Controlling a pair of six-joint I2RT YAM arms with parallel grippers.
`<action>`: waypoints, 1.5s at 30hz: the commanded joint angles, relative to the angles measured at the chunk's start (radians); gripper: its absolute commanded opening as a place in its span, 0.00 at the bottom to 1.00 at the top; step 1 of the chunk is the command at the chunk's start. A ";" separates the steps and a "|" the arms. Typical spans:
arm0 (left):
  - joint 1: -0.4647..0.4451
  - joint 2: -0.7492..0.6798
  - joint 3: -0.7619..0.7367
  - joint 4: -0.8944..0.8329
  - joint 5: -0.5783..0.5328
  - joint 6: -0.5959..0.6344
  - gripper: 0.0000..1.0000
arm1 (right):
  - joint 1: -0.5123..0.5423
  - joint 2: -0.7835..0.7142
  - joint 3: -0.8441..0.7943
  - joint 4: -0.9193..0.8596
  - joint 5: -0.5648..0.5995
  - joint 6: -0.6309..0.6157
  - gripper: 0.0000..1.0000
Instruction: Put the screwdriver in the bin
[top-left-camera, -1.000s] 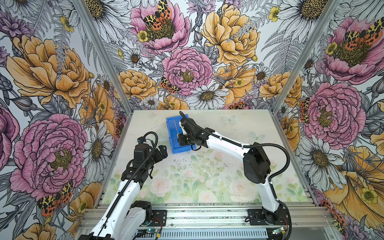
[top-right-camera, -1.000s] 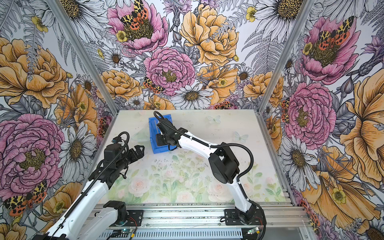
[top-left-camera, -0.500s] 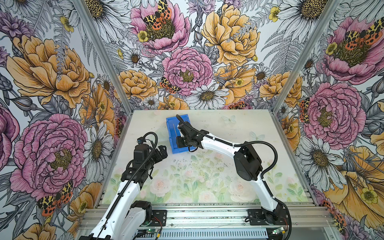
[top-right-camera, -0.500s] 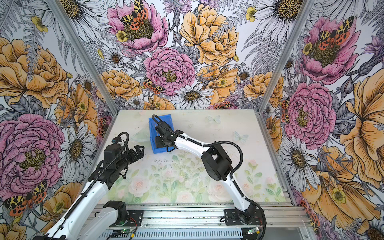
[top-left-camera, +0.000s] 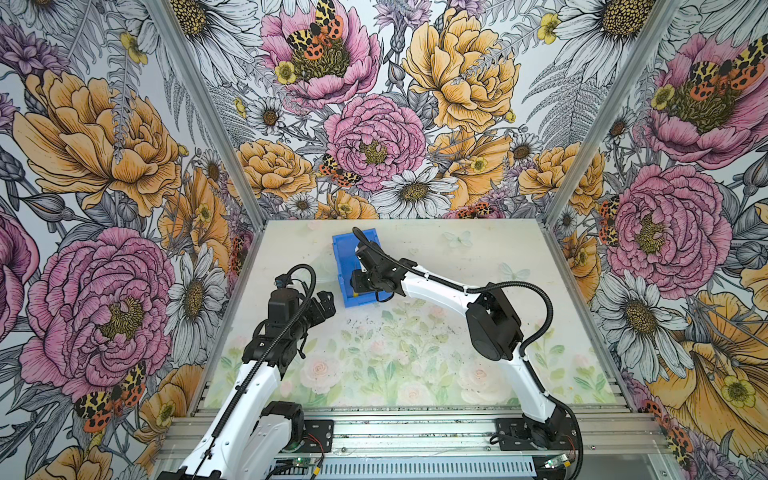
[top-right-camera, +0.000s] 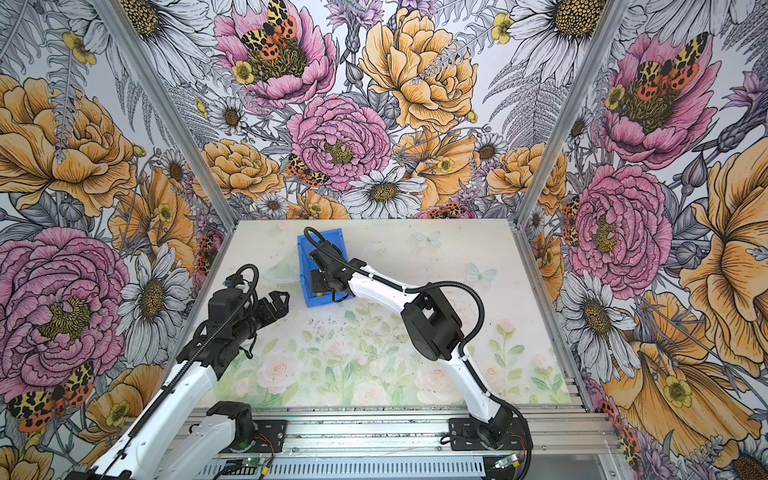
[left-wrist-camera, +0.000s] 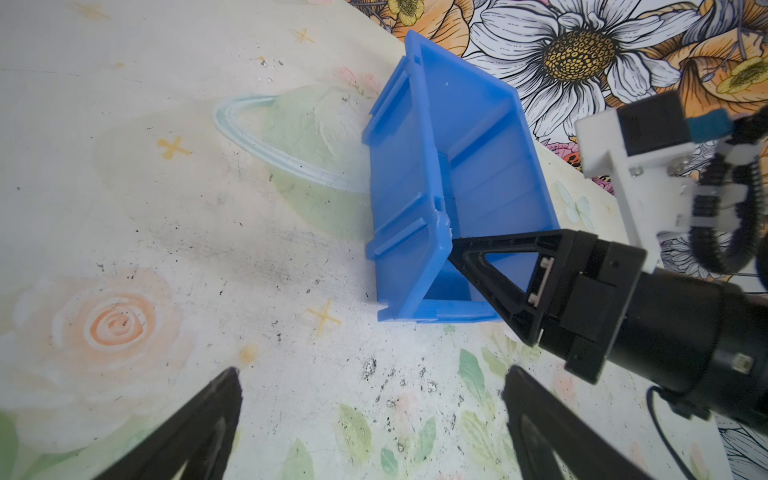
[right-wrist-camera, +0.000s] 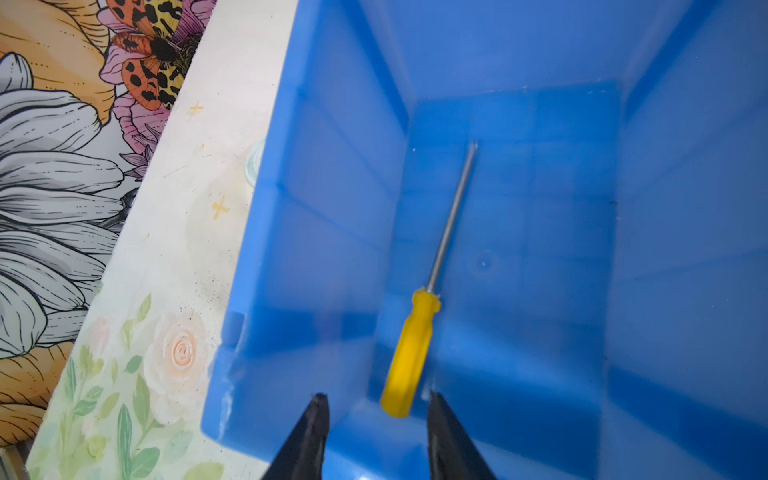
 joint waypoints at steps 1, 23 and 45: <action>-0.008 0.000 0.011 -0.005 -0.027 0.007 0.99 | -0.007 -0.011 0.037 0.012 0.027 -0.006 0.47; 0.013 -0.033 -0.031 0.121 -0.357 0.061 0.99 | -0.025 -0.667 -0.490 0.012 0.430 -0.198 0.99; 0.054 -0.076 -0.215 0.453 -0.318 0.420 0.99 | -0.480 -1.161 -1.160 0.129 0.705 -0.155 0.99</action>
